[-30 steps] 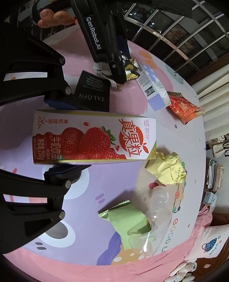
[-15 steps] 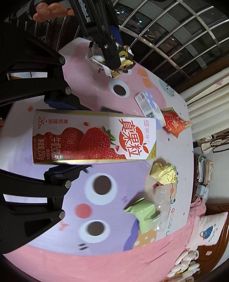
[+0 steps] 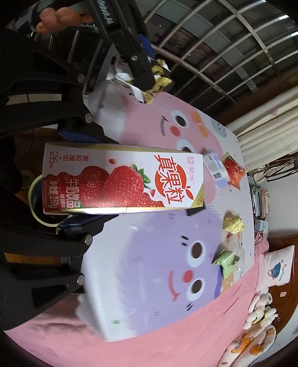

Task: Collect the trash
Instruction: 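Carry the carton and foil wrapper over the bin and open both tools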

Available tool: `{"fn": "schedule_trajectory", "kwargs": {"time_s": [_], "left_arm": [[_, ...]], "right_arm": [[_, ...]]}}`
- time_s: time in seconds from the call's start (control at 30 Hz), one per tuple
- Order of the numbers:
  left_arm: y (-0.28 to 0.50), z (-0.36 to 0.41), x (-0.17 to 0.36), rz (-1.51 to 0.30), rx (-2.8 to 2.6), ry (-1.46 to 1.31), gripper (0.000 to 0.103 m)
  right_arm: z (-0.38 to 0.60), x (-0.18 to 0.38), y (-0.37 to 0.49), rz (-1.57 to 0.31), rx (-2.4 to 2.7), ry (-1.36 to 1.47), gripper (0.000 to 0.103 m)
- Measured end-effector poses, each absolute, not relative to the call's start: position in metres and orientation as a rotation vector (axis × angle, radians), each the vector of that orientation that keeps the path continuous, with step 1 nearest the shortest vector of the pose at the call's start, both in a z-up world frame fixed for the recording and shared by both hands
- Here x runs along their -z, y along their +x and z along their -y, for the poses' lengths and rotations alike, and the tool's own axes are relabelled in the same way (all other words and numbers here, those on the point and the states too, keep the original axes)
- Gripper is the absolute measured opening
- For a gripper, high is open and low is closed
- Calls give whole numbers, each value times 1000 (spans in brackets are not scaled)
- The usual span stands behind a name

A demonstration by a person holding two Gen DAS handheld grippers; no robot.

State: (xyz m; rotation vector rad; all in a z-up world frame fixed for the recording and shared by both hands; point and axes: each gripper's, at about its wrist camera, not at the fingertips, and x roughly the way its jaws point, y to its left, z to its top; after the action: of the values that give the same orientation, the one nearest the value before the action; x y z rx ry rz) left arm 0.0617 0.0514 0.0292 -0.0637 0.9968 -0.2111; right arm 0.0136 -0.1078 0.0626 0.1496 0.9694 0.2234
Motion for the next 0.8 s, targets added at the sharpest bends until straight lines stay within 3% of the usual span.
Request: {"fn": "schedule_trajectory", "kwargs": {"time_s": [0.43, 0.8], "left_arm": [[-22, -52, 34, -1120, 306, 6, 54], [-43, -12, 146, -1272, 329, 38, 55]], "right_arm": [[89, -14, -88, -1066, -146, 164, 48], [121, 103, -116, -1245, -94, 261, 48]]}}
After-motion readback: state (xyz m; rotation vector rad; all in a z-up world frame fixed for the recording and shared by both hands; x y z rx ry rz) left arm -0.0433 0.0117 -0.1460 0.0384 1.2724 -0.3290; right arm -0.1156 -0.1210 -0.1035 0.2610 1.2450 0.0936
